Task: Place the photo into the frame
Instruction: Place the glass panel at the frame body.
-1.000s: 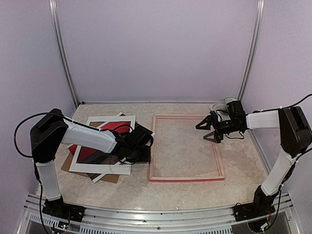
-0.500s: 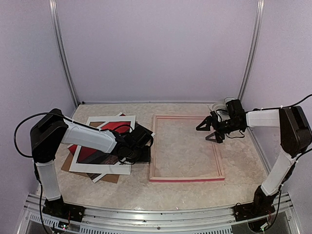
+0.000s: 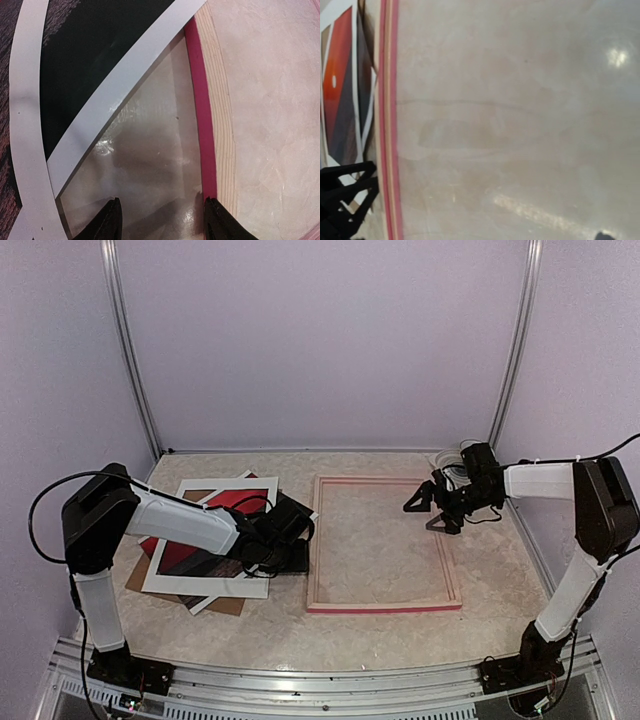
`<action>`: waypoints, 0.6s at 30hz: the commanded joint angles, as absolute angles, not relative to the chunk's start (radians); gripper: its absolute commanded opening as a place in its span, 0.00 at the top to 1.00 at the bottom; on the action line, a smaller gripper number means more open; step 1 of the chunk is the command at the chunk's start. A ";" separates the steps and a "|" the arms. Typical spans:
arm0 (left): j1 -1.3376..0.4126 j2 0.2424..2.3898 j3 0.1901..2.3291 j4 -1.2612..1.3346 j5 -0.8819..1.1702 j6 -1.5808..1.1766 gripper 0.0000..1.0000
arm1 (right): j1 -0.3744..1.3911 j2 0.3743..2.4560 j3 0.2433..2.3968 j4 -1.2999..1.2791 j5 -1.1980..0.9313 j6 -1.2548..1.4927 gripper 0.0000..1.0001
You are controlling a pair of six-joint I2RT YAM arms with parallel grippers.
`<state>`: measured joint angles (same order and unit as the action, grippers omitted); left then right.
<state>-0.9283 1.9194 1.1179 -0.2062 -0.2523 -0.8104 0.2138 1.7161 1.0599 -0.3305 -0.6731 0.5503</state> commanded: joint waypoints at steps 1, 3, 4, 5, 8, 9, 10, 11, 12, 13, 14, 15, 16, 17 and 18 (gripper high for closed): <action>-0.936 1.894 1.098 -0.185 -0.242 -0.817 0.44 | 0.225 1.684 1.094 -0.376 -0.629 0.519 0.01; -0.935 1.893 1.097 -0.183 -0.241 -0.817 0.44 | 0.227 1.684 1.099 -0.382 -0.622 0.516 0.01; -0.934 1.893 1.095 -0.180 -0.241 -0.818 0.44 | 0.228 1.684 1.102 -0.387 -0.619 0.514 0.01; -0.934 1.893 1.095 -0.180 -0.239 -0.818 0.44 | 0.230 1.684 1.104 -0.391 -0.615 0.511 0.01; -0.934 1.893 1.091 -0.177 -0.239 -0.818 0.44 | 0.234 1.686 1.111 -0.406 -0.598 0.504 0.01; -0.934 1.893 1.090 -0.176 -0.239 -0.818 0.44 | 0.235 1.686 1.113 -0.411 -0.591 0.501 0.01; -0.934 1.892 1.087 -0.175 -0.239 -0.817 0.44 | 0.236 1.687 1.115 -0.417 -0.585 0.499 0.01; -0.933 1.891 1.085 -0.174 -0.239 -0.818 0.44 | 0.236 1.686 1.117 -0.420 -0.578 0.498 0.01; -0.933 1.890 1.083 -0.173 -0.239 -0.818 0.44 | 0.238 1.686 1.118 -0.426 -0.571 0.495 0.01; -0.931 1.889 1.081 -0.173 -0.239 -0.818 0.44 | 0.239 1.686 1.121 -0.431 -0.564 0.493 0.01; -0.931 1.888 1.079 -0.170 -0.240 -0.818 0.44 | 0.240 1.686 1.123 -0.436 -0.556 0.490 0.01; -0.931 1.887 1.076 -0.168 -0.238 -0.818 0.44 | 0.241 1.686 1.125 -0.441 -0.551 0.488 0.01; -0.930 1.887 1.075 -0.167 -0.238 -0.818 0.44 | 0.242 1.686 1.126 -0.445 -0.544 0.486 0.01; -0.930 1.885 1.074 -0.166 -0.238 -0.819 0.44 | 0.244 1.685 1.128 -0.450 -0.538 0.484 0.01; -0.928 1.885 1.073 -0.165 -0.238 -0.819 0.44 | 0.245 1.685 1.130 -0.455 -0.532 0.482 0.01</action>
